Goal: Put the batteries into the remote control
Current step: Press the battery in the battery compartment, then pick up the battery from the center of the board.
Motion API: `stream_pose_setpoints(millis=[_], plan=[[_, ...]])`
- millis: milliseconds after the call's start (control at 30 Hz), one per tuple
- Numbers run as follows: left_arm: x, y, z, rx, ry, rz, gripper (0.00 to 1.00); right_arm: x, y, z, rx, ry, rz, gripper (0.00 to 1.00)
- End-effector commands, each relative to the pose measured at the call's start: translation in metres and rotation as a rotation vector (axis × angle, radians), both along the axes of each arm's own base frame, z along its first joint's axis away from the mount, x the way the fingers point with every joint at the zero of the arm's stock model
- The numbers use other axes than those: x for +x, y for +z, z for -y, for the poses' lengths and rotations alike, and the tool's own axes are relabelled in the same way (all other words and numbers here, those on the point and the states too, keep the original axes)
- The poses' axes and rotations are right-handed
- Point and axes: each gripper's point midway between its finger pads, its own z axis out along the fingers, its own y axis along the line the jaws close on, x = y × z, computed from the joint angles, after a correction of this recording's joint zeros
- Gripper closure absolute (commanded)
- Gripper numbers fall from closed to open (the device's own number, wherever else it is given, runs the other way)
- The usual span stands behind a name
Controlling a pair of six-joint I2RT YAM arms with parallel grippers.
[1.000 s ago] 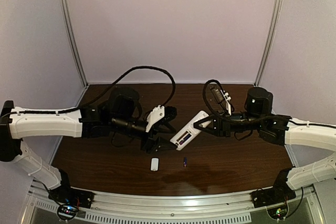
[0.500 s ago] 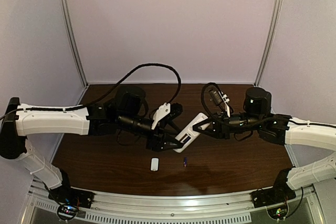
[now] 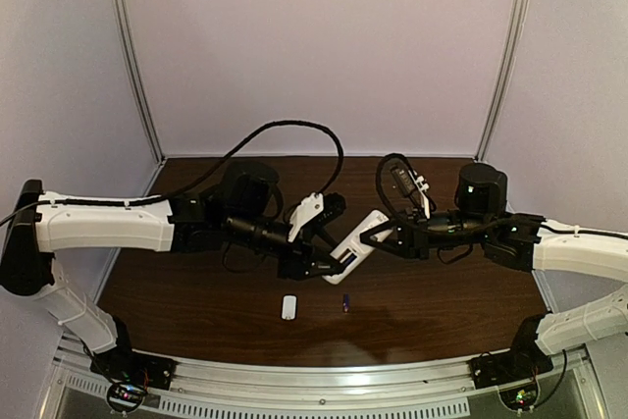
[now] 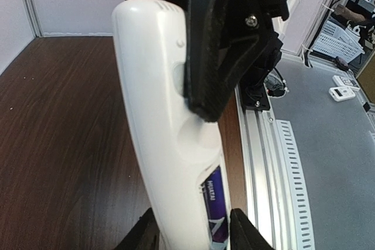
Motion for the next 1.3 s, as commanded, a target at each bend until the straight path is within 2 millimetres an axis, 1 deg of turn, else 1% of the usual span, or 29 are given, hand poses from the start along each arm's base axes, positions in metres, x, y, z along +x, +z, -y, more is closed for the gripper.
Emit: stream_pose_setpoints(millis=[0, 133, 300, 333, 367, 400, 467, 533, 567, 633, 667, 733, 767, 800, 867, 1033, 1167, 1267], plan=[[0.011, 0.005, 0.006, -0.001, 0.034, 0.030, 0.62, -0.002, 0.023, -0.001, 0.059, 0.002, 0.031, 1.00], [0.017, -0.001, 0.007, 0.024, 0.060, 0.033, 0.68, -0.004, 0.024, -0.001, 0.068, 0.010, 0.024, 1.00], [0.021, -0.006, 0.006, 0.047, 0.078, 0.040, 0.67, -0.004, 0.024, 0.000, 0.067, 0.007, 0.026, 1.00], [0.021, -0.006, 0.006, 0.048, 0.082, 0.042, 0.63, -0.004, 0.023, 0.000, 0.065, 0.005, 0.026, 1.00], [0.019, -0.003, 0.006, 0.042, 0.070, 0.037, 0.56, -0.004, 0.022, 0.000, 0.060, 0.005, 0.025, 1.00], [0.016, 0.001, 0.006, 0.024, 0.055, 0.037, 0.49, -0.002, 0.020, 0.001, 0.052, -0.004, 0.021, 1.00], [0.016, 0.018, 0.003, -0.031, 0.064, 0.071, 0.38, 0.001, 0.012, 0.003, 0.024, -0.028, 0.017, 1.00], [0.017, 0.035, -0.003, -0.075, 0.077, 0.133, 0.30, 0.006, 0.003, 0.006, -0.007, -0.055, 0.006, 1.00], [0.019, 0.042, -0.007, -0.088, 0.094, 0.157, 0.27, 0.009, -0.001, 0.009, -0.019, -0.070, -0.001, 1.00], [0.026, 0.066, -0.016, -0.150, 0.129, 0.208, 0.23, 0.015, -0.013, 0.015, -0.051, -0.104, -0.022, 1.00], [0.031, 0.075, -0.021, -0.167, 0.154, 0.225, 0.22, 0.019, -0.018, 0.019, -0.062, -0.124, -0.029, 1.00], [0.043, 0.083, -0.031, -0.172, 0.221, 0.241, 0.21, 0.027, -0.027, 0.028, -0.087, -0.168, -0.049, 1.00], [0.048, 0.082, -0.035, -0.161, 0.251, 0.241, 0.21, 0.031, -0.031, 0.033, -0.096, -0.189, -0.056, 1.00], [0.051, 0.078, -0.038, -0.150, 0.276, 0.234, 0.21, 0.035, -0.034, 0.038, -0.101, -0.213, -0.062, 1.00], [0.057, 0.063, -0.044, -0.112, 0.334, 0.201, 0.22, 0.042, -0.039, 0.049, -0.112, -0.254, -0.071, 1.00], [0.060, 0.002, -0.059, 0.072, 0.407, 0.086, 0.27, 0.054, -0.040, 0.071, -0.117, -0.314, -0.077, 1.00], [0.048, -0.040, -0.062, 0.154, 0.408, -0.058, 0.31, 0.059, -0.037, 0.087, -0.103, -0.353, -0.073, 1.00], [0.041, -0.065, -0.059, 0.184, 0.415, -0.176, 0.34, 0.062, -0.033, 0.097, -0.089, -0.382, -0.063, 1.00]])
